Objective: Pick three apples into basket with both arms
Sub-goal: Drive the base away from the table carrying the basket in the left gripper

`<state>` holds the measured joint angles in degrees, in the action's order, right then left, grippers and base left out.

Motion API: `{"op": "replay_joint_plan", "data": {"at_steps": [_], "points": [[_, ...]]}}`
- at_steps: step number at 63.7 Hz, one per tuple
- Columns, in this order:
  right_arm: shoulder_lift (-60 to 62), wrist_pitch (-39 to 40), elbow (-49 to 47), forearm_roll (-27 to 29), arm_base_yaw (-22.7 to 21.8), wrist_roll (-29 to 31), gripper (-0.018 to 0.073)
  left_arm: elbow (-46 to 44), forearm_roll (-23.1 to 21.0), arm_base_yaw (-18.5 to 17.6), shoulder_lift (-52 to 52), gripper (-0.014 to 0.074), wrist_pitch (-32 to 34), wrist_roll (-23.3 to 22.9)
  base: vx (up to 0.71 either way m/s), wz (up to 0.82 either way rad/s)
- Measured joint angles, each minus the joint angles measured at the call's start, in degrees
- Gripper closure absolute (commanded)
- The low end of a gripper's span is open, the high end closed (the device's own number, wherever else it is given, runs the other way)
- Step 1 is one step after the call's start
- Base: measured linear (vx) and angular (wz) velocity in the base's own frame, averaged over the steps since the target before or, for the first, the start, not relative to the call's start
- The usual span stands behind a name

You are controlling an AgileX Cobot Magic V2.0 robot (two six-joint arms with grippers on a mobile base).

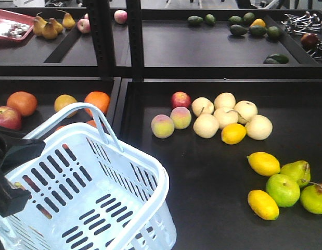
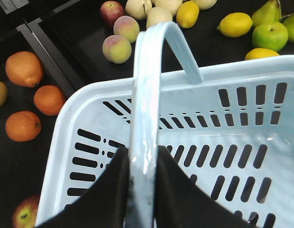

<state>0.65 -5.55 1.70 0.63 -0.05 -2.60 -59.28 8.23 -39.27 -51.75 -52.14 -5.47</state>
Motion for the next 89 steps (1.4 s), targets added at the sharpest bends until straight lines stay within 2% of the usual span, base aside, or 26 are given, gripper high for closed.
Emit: {"op": "replay_joint_plan", "data": {"at_steps": [89], "points": [[0.0, 0.0, 0.0, 0.0, 0.0, 0.0, 0.0563, 0.0, 0.0, 0.0, 0.0, 0.0603, 0.0, -0.1, -0.07, 0.32]]}}
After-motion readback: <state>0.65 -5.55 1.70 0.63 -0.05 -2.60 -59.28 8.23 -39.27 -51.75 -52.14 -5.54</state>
